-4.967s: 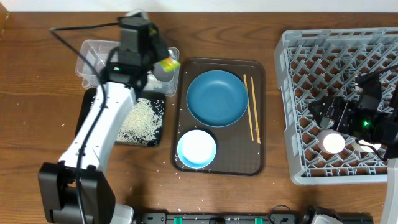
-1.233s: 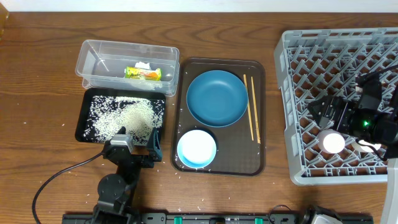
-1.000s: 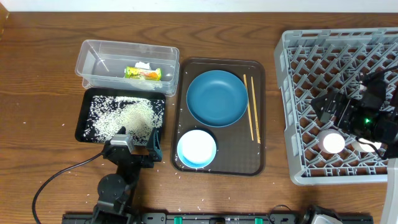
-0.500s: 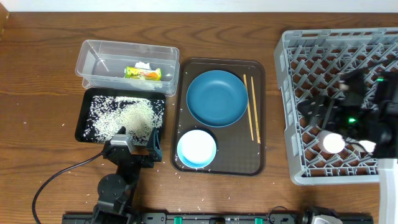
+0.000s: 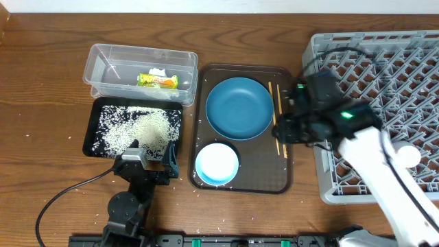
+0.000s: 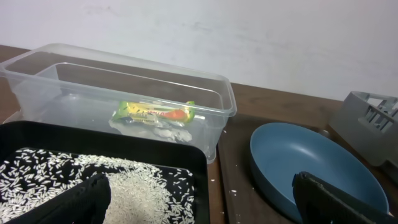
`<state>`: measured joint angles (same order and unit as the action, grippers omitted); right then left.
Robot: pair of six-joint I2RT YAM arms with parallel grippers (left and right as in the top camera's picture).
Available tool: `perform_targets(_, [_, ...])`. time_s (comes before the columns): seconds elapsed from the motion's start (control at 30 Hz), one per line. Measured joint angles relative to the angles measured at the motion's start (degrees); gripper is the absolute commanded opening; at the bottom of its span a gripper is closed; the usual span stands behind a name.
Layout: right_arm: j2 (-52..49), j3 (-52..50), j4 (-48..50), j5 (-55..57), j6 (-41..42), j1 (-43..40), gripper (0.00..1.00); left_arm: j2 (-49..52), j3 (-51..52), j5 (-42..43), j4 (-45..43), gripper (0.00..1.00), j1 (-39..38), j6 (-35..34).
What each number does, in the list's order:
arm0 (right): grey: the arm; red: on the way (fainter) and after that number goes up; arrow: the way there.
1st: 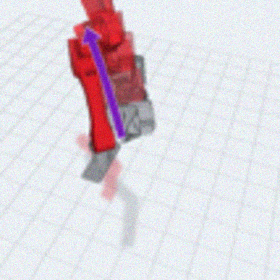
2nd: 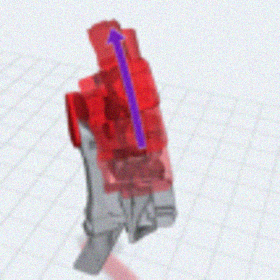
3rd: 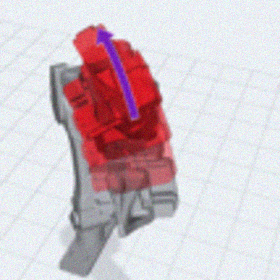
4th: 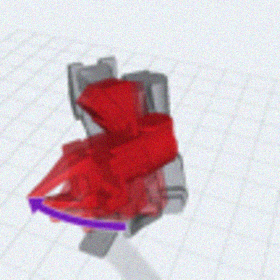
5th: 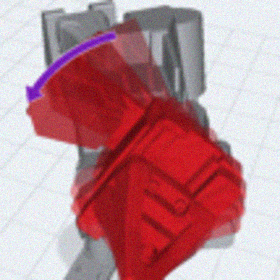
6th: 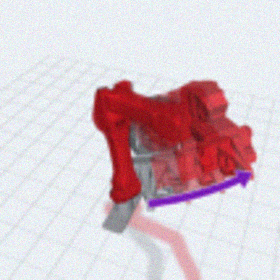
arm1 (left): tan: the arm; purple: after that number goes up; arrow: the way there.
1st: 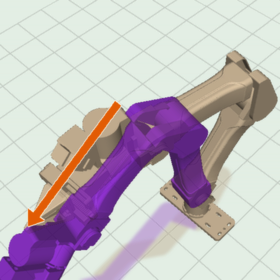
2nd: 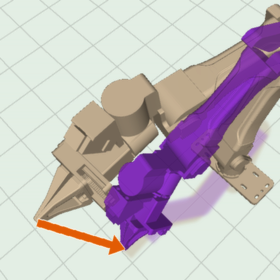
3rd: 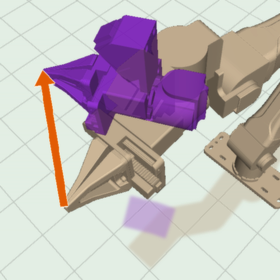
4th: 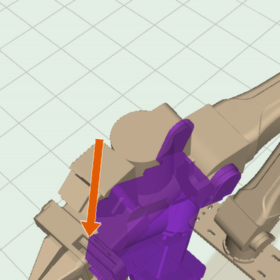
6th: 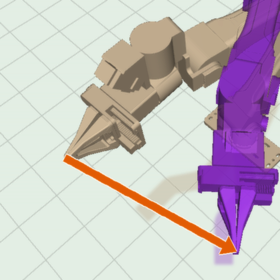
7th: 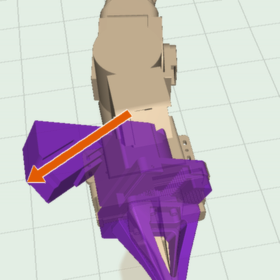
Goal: Sort waste into correct bins and load items into the dishwasher rack
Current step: 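Grasp the teal plate with the right gripper and stand it in the rack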
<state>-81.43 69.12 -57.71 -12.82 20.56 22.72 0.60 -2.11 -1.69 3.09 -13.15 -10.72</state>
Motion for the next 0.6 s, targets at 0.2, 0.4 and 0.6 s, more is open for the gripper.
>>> perform_targets(0.2, [-9.75,-0.31,4.48,0.48,5.33,4.22,0.71,0.00,0.00,0.00,-0.02,0.96,0.00,0.00])
perform_targets(0.4, [-17.05,-0.35,10.45,3.67,15.80,3.89,0.69,0.00,0.02,0.00,-0.02,0.96,0.00,-0.02])
perform_targets(0.6, [-23.65,-0.35,20.04,2.89,20.57,1.22,0.47,0.00,0.02,0.00,-0.04,0.96,0.00,0.00])
